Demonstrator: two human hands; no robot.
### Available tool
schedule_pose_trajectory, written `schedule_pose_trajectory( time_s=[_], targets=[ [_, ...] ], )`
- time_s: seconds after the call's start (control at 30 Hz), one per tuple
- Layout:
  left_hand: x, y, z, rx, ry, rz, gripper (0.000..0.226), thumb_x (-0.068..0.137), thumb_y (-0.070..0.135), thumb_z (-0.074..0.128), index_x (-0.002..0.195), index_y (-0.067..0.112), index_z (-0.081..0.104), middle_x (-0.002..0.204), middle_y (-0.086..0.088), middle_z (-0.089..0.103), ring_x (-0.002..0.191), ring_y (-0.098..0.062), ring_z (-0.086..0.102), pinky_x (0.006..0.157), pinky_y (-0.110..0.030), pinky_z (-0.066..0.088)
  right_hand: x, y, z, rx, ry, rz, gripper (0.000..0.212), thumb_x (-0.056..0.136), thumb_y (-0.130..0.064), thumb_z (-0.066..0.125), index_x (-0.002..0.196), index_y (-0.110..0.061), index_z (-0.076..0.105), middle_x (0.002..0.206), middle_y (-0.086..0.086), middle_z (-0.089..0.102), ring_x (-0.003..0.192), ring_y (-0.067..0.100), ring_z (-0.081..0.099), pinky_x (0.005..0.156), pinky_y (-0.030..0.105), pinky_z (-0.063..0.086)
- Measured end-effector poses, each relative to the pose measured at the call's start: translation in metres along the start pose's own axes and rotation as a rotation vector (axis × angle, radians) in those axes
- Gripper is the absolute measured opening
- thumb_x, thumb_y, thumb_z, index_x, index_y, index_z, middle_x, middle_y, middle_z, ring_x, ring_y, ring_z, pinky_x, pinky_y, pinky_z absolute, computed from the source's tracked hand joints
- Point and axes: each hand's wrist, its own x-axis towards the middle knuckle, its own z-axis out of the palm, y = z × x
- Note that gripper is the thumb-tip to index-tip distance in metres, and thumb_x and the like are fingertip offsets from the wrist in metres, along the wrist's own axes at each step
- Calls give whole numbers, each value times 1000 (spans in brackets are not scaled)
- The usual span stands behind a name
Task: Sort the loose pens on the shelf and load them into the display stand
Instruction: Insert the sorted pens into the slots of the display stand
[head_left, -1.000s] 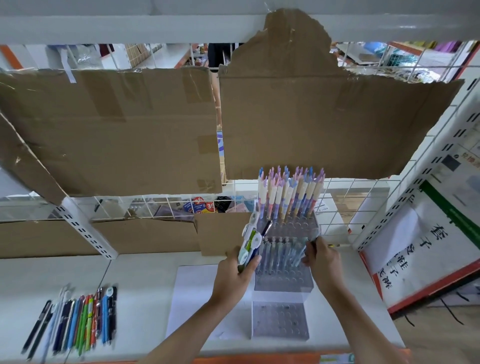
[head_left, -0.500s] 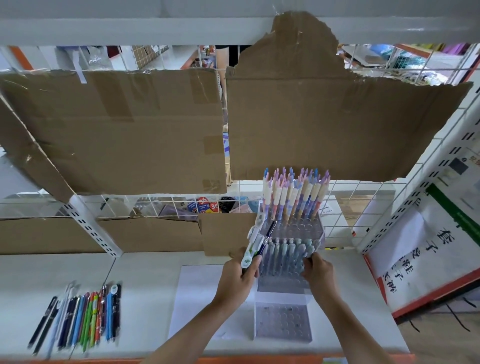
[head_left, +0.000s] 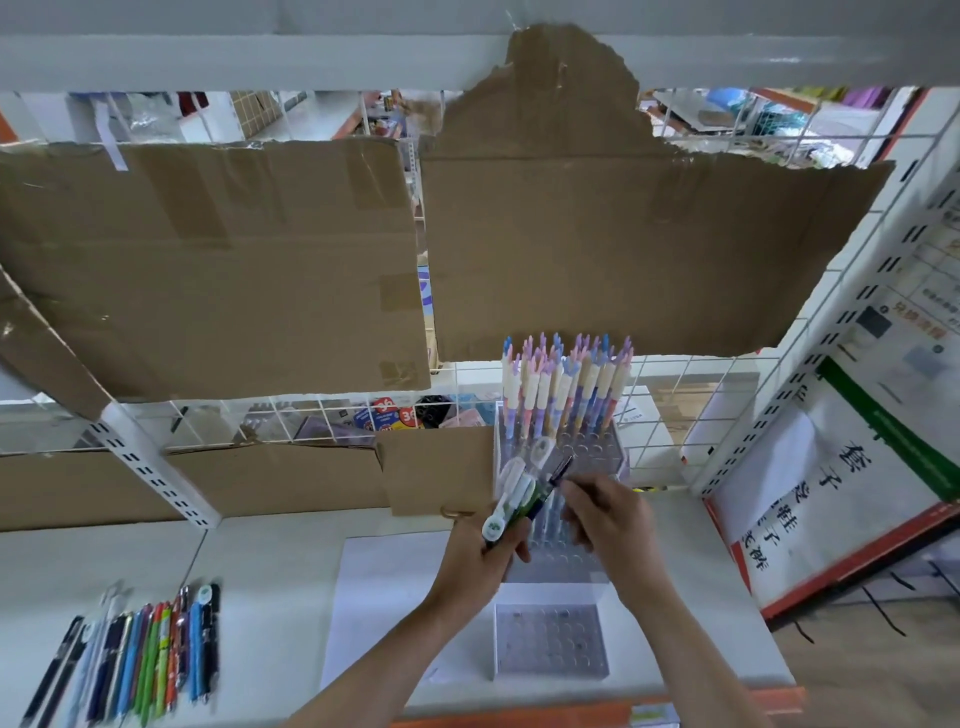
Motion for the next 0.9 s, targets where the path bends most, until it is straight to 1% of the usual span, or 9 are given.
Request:
schedule_pose_trajectory(
  time_s=[0.07, 0.2, 0.3, 0.4, 0.47, 0.57, 0.7, 0.8, 0.9],
  targets=[
    [0, 2, 1, 23, -22, -16, 35, 94, 24, 55, 60, 16, 60, 46, 1, 52, 42, -13, 38, 48, -21, 29, -2, -10, -1, 64, -45, -35, 10, 93, -12, 57, 86, -15, 64, 57, 5, 61, 44, 18, 50, 44, 28, 38],
    [0, 8, 0, 53, -72, -27, 30, 95, 20, 55, 65, 15, 59, 43, 10, 54, 41, -6, 38, 47, -17, 31, 5, -19, -4, -27, -195, 3, 17, 95, -14, 54, 78, -11, 58, 58, 7, 64, 41, 18, 52, 40, 27, 38],
    [2, 7, -4, 107, -76, -40, 34, 94, 21, 56, 60, 18, 60, 48, 10, 55, 43, -6, 40, 48, -19, 31, 11, -27, -13, 42, -83, 7, 14, 94, -10, 53, 82, -5, 56, 61, 7, 63, 43, 13, 51, 40, 23, 39],
    [2, 0, -14, 87, -8, -106, 38, 93, 25, 58, 55, 20, 60, 52, 1, 54, 43, -9, 38, 48, -24, 27, 20, -36, -36, 130, 150, -75, 17, 95, -12, 51, 79, -8, 50, 63, 7, 61, 44, 11, 51, 41, 20, 40],
    [1, -6, -21, 73, 56, -108, 38, 93, 25, 57, 56, 20, 61, 55, -3, 57, 43, -8, 38, 49, -25, 28, 24, -30, -50, -6, 252, -159, 21, 95, -14, 52, 76, -11, 46, 62, 5, 61, 41, 8, 51, 41, 18, 41],
    [1, -10, -26, 59, 112, -86, 34, 94, 25, 55, 60, 18, 60, 70, -19, 64, 46, -13, 38, 52, -28, 29, 22, -7, -55, -305, 207, -187, 17, 94, -15, 53, 82, -4, 47, 60, 3, 61, 46, 9, 59, 43, 14, 44],
    [2, -10, -23, 43, 122, -67, 33, 94, 27, 54, 68, 9, 61, 69, -34, 56, 46, -20, 34, 50, -28, 27, 20, 32, -48, -526, 138, -190, 14, 95, -10, 53, 86, -7, 42, 58, 2, 58, 47, 12, 58, 48, 37, 52],
    [2, -8, -21, 38, 121, -46, 26, 95, 22, 53, 73, 11, 60, 63, -16, 61, 42, -15, 34, 46, -23, 27, 25, 55, -38, -529, 156, -140, 17, 93, -3, 53, 86, -8, 38, 60, 8, 57, 44, 13, 53, 48, 40, 51],
    [0, -6, -19, 35, 119, -30, 19, 95, 18, 52, 79, 12, 59, 61, 3, 63, 40, -11, 35, 44, -21, 28, 29, 72, -31, -490, 128, -28, 11, 92, 1, 52, 92, -2, 41, 67, 21, 60, 53, 30, 60, 53, 45, 52]
  ],
)
